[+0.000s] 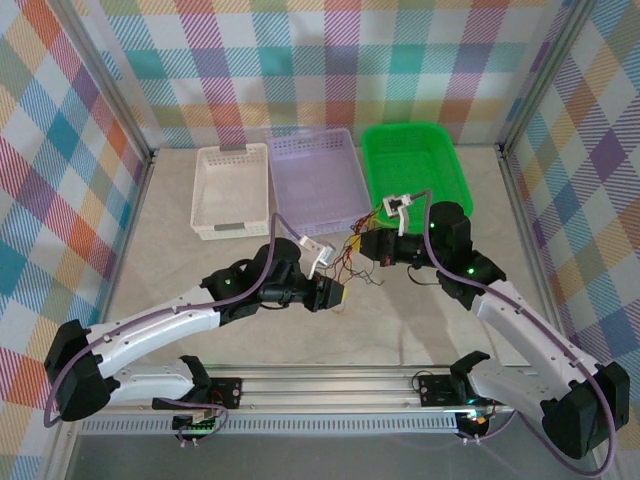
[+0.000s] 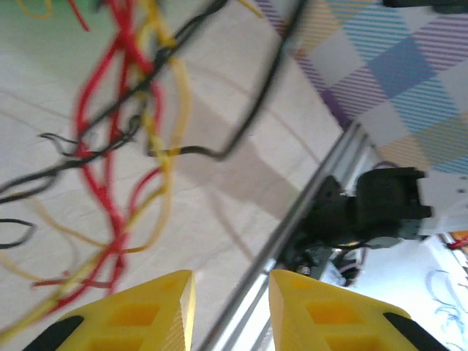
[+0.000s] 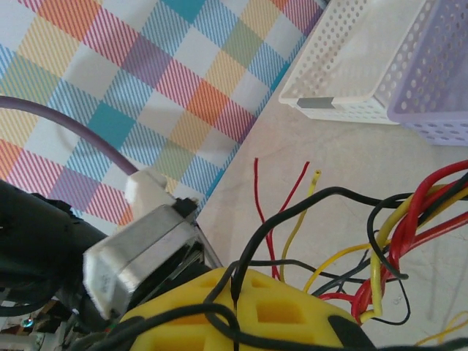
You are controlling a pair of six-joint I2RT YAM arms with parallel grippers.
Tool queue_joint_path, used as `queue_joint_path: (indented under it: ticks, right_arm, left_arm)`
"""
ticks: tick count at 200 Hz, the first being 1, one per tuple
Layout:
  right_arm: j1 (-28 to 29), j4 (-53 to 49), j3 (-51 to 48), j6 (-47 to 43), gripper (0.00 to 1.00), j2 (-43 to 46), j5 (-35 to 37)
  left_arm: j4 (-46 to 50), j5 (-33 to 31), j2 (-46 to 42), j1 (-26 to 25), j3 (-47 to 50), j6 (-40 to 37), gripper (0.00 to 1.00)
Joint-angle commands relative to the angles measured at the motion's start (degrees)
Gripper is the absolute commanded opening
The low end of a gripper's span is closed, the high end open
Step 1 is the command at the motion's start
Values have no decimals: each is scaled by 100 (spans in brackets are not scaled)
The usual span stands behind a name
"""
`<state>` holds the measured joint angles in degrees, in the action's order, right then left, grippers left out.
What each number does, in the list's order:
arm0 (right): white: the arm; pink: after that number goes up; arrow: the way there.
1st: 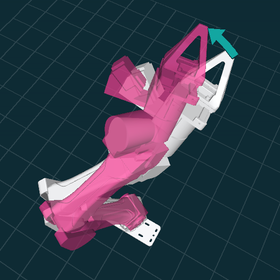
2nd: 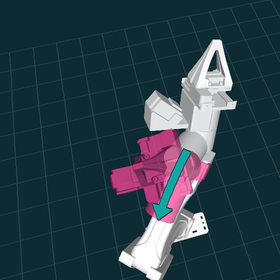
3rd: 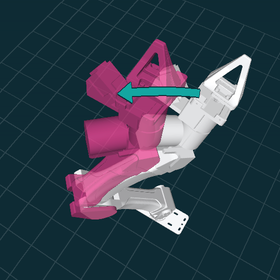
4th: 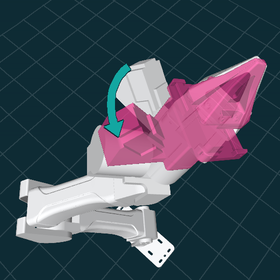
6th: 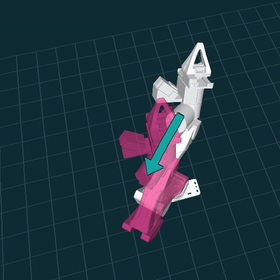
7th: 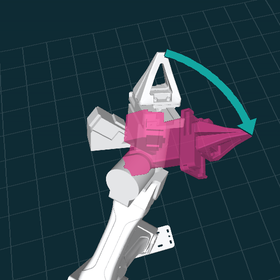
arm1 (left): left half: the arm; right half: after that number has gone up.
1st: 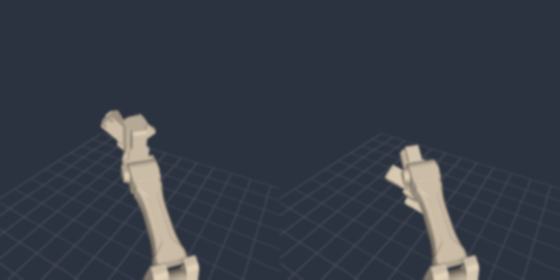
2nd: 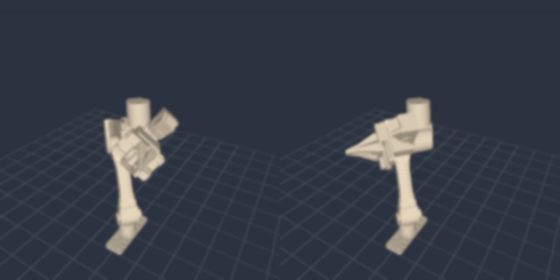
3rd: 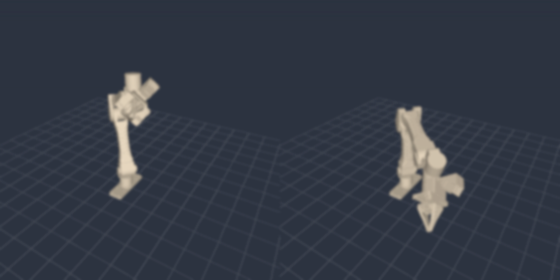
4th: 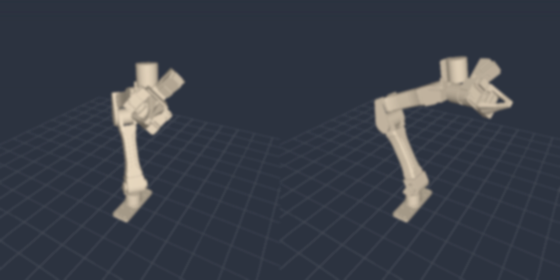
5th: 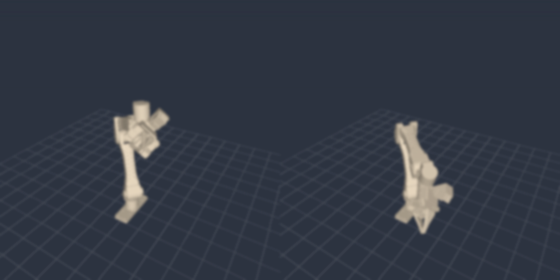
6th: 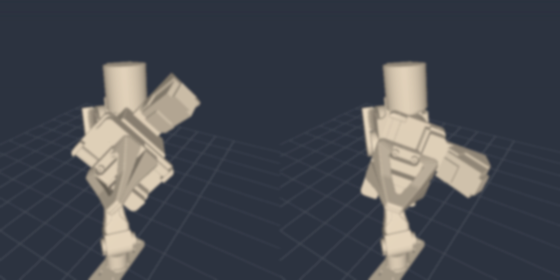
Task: Untangle the cables
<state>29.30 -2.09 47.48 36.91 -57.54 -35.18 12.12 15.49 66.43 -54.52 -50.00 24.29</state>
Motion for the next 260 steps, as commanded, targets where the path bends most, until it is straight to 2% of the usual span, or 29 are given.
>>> queue_joint_path:
  ticks: [1,30,71,98,175,177,181,194,237,260]
  right_arm:
    - [-28,-143,235,-6,0,159,-173]
    - [-21,-313,253,-98,0,251,-168]
    - [-27,-221,191,-47,0,261,-292]
    - [-16,-174,190,-3,0,277,-379]
    - [-21,-130,47,6,0,344,-408]
    - [-21,-120,43,11,0,336,-410]
    - [-23,-103,33,25,0,337,-423]
    - [-21,-47,24,66,0,331,-467]
    - [-21,43,8,141,0,312,-582]
    - [-21,60,-2,163,0,346,-622]
  left_arm:
    - [517,-817,-32,-41,-193,-375,32]
    - [749,-1489,-255,-41,-166,-484,33]
    - [725,-1688,-171,-41,-123,-454,38]
    - [606,-1623,32,-41,-190,-434,39]
    - [-160,-908,98,-59,-107,-283,44]
    - [-165,-912,104,-59,-98,-275,45]
    - [-174,-923,125,-67,-100,-274,55]
    - [-179,-934,215,-67,-113,-260,57]
    - [-127,-1322,530,-67,-207,-315,57]
    - [-54,-1525,661,-67,-313,-354,50]
